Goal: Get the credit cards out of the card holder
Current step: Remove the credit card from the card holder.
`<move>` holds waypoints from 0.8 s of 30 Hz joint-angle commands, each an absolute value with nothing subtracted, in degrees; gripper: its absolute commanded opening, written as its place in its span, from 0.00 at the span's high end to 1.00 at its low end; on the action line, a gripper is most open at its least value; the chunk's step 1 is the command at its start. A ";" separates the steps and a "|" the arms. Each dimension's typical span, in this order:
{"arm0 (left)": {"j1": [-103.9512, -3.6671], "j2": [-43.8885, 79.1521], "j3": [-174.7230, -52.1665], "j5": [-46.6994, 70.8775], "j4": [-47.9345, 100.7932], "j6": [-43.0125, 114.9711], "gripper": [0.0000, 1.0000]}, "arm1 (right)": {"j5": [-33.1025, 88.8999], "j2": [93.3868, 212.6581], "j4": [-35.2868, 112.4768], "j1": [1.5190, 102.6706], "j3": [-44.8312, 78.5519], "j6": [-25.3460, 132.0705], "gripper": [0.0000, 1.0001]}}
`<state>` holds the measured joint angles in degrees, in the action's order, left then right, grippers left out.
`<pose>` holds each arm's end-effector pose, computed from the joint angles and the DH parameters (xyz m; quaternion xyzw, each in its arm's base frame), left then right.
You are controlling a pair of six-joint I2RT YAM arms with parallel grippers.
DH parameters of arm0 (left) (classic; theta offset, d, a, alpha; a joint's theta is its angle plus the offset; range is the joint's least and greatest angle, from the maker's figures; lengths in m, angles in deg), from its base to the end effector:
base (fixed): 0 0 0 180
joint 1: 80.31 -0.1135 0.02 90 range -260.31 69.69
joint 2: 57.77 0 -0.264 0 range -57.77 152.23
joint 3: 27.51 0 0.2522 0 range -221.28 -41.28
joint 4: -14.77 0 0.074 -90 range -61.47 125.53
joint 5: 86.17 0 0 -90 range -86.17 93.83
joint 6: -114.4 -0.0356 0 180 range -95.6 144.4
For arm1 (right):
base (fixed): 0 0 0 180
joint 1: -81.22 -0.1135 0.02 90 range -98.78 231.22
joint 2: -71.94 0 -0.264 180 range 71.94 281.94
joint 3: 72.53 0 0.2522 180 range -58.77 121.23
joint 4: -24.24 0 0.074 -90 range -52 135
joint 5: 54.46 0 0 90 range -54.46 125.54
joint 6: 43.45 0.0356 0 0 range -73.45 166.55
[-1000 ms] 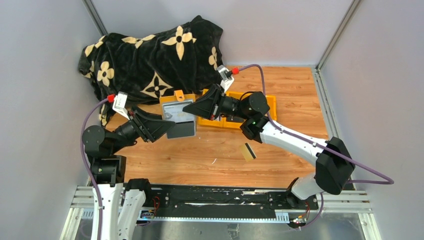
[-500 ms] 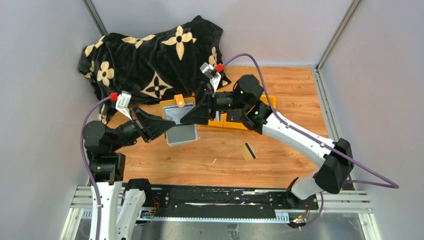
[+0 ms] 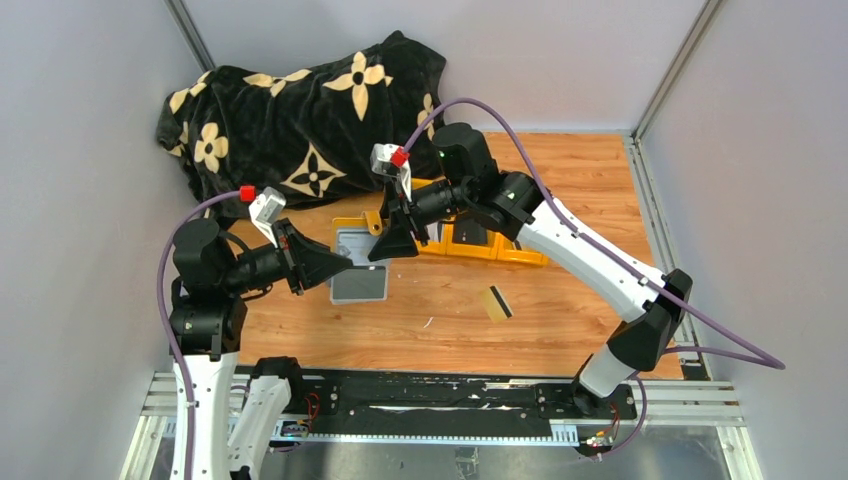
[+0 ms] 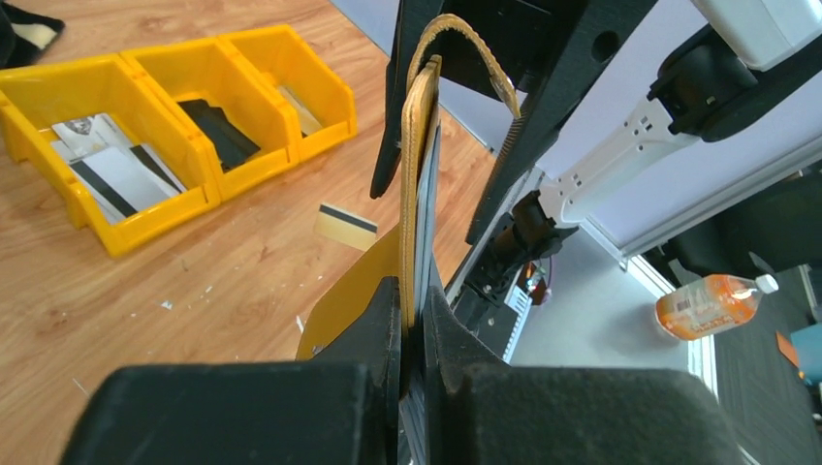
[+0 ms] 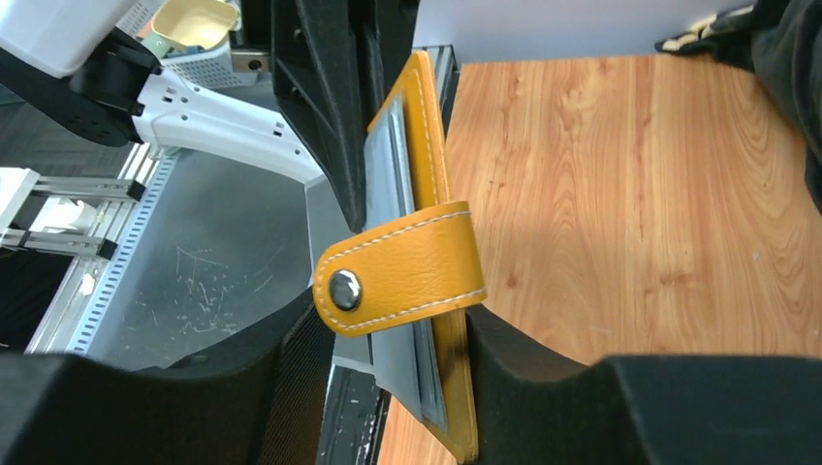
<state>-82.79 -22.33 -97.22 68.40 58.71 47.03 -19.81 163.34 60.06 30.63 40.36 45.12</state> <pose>0.1026 -0.0277 0.3936 0.1958 0.7055 -0.4973 0.4655 0.2011 0.2909 0.4465 -0.5628 0.5037 0.5595 0.3414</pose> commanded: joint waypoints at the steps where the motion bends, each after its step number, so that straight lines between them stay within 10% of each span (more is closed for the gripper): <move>1: -82.80 -22.58 -97.99 71.14 60.17 44.39 1.00 | -17.28 163.43 65.29 29.21 43.03 38.03 0.57; 9: -82.84 -23.36 -97.50 70.72 60.21 44.19 0.99 | -20.84 165.91 63.70 28.10 45.13 39.55 0.97; 16: -82.85 -23.83 -96.83 64.56 57.02 47.86 0.09 | -17.23 158.68 40.42 28.40 31.80 53.60 1.00; 24: -82.82 -28.84 -85.18 61.37 27.28 76.41 0.00 | -15.26 152.18 22.50 28.57 21.48 63.71 1.00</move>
<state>-82.96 -27.16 -87.67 63.60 42.07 62.42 -16.34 157.13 36.94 28.80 22.85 57.14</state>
